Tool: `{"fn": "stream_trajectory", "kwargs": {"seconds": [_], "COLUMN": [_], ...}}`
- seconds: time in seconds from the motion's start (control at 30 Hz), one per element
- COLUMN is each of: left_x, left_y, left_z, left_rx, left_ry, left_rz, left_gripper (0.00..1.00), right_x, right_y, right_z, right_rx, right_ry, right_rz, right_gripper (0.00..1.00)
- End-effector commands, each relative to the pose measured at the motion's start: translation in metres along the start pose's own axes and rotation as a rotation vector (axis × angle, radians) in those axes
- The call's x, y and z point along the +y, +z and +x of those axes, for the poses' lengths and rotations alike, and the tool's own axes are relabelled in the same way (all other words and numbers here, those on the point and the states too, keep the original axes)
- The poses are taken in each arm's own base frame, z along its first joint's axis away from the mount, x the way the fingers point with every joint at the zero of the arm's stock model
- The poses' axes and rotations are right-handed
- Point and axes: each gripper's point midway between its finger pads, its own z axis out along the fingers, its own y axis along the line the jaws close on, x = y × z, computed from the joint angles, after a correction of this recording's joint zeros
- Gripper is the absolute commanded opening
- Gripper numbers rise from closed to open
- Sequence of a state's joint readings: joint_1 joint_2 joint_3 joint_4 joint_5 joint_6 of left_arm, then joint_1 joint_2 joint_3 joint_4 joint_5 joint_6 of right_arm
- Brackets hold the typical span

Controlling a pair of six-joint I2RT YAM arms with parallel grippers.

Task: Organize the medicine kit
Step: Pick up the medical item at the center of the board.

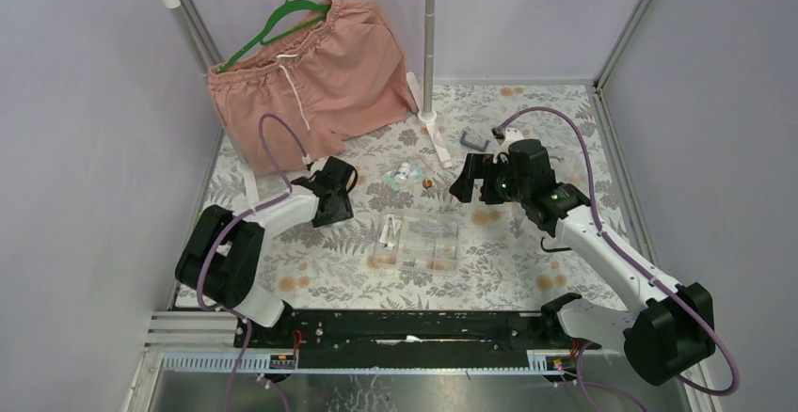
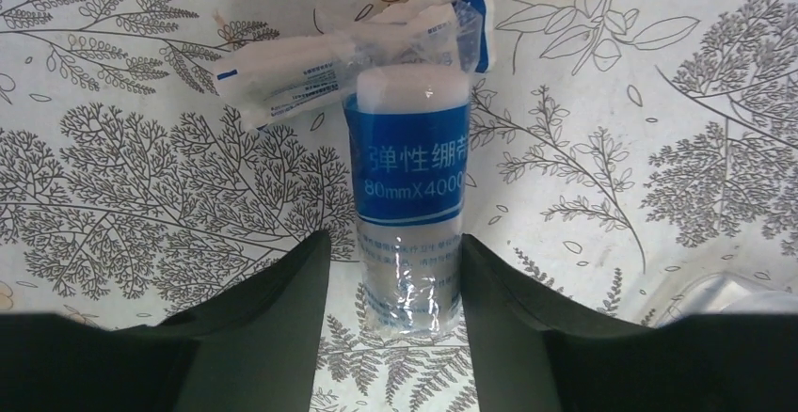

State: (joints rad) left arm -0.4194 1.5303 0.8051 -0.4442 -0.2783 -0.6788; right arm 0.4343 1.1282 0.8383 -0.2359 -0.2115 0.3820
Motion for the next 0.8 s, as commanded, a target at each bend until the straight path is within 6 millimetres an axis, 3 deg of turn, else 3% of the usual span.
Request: {"fn": "stream_trajectory", "kwargs": {"seconds": [0.0,0.13,0.37,0.43,0.57,0.67,0.77], "left_x": [-0.003,-0.005,-0.028,-0.047,-0.107,-0.141,-0.161], "left_y": [0.005,0.005,-0.011,-0.024,-0.067,-0.096,-0.11], "left_z": [-0.019,-0.025,-0.044,-0.051,-0.043,-0.022,0.007], "left_rx": [-0.061,-0.069,-0.077,-0.078,-0.059,-0.054,-0.029], "left_ry": [0.018,0.043,0.165,0.231,0.486,0.694,0.826], "left_rz": [-0.003,-0.002,0.099,0.203,0.536,0.647,0.722], "left_gripper": [0.56,0.44,0.31,0.31,0.31,0.27,0.26], "right_x": [0.016,0.015,0.014,0.013,0.013,0.014,0.013], "right_y": [-0.011,-0.012,-0.013,-0.013,-0.013,-0.012,-0.013], "right_z": [-0.019,-0.018,-0.014,-0.014,-0.014,-0.015,-0.015], "right_rx": [-0.047,-0.046,-0.05,-0.052,-0.05,-0.049,-0.053], "right_ry": [-0.027,-0.031,-0.02,-0.019,-0.021,-0.02,-0.018], "right_rz": [-0.042,-0.04,-0.041,-0.039,-0.038,-0.04,-0.036], "right_gripper": [1.0,1.0,1.0,1.0,1.0,1.0,1.0]}}
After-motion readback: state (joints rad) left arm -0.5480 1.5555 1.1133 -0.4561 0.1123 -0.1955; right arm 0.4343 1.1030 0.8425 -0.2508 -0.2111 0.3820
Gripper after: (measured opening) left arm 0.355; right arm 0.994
